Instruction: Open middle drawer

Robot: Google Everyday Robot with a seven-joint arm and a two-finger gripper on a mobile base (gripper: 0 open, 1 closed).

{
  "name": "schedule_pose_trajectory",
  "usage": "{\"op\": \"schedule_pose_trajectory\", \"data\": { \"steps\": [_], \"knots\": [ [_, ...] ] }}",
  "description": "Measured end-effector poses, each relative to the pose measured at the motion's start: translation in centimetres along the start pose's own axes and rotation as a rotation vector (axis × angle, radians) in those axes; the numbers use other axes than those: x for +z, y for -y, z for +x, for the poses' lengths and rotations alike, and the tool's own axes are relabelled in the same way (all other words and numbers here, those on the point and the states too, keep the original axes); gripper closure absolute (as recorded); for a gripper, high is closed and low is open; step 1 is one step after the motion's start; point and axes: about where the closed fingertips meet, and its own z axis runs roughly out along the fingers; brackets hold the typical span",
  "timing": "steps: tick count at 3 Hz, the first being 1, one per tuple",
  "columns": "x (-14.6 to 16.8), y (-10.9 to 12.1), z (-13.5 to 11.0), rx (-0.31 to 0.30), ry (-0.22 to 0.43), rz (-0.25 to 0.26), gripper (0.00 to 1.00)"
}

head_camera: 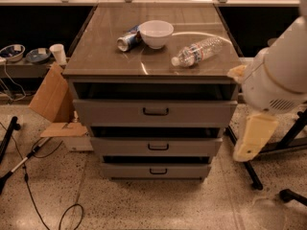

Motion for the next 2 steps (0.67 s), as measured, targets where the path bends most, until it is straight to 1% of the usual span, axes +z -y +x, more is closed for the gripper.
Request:
{"op": "schedule_pose_trajectory", "data": {
  "steps": [1,2],
  "knots": [
    [7.0,-2.6,-1.4,-0.022,0.034,-0.052,0.00],
    [15.1,-5.5,-2.1,-0.017,0.067,-0.120,0.00]
  ]
}}
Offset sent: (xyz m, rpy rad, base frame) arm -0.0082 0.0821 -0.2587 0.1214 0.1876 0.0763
